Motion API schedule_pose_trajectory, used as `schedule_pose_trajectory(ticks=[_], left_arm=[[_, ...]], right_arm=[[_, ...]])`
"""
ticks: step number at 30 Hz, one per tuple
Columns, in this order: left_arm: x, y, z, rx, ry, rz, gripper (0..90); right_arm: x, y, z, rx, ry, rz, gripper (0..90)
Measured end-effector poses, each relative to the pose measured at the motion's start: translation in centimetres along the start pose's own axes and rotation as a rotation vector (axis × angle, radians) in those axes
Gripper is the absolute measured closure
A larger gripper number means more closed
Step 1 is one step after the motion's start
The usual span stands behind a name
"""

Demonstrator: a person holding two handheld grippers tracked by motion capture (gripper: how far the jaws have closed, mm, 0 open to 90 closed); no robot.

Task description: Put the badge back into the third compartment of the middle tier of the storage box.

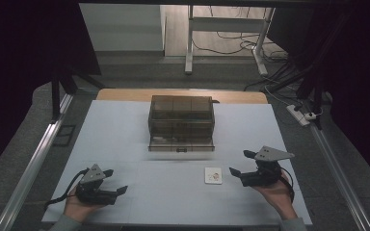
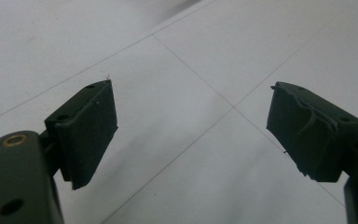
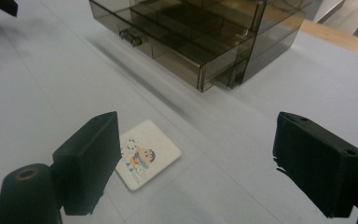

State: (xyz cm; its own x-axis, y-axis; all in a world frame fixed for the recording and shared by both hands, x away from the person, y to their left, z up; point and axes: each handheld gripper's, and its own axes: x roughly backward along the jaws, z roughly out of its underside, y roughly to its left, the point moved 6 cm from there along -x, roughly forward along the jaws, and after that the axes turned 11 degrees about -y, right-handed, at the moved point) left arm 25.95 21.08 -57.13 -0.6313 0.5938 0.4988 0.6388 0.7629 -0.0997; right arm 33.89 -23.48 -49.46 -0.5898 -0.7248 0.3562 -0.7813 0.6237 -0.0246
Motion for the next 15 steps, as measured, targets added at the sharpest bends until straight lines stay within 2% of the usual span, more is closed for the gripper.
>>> schedule_pose_trajectory(ticks=[4, 7, 15], left_arm=[[0.0, 0.0, 0.0, -0.003, 0.003, -0.001, 15.7], [0.0, 0.0, 0.0, -0.003, 0.003, -0.001, 15.7], [0.0, 0.0, 0.0, -0.001, 0.000, -0.001, 15.7]], right_arm=[[-1.4, 0.2, 0.4, 0.015, 0.057, -0.020, 15.0], [-2.0, 0.4, 0.4, 0.027, 0.077, -0.030, 15.2], [-3.3, 0.7, -0.7, 0.048, 0.088, -0.064, 14.9]])
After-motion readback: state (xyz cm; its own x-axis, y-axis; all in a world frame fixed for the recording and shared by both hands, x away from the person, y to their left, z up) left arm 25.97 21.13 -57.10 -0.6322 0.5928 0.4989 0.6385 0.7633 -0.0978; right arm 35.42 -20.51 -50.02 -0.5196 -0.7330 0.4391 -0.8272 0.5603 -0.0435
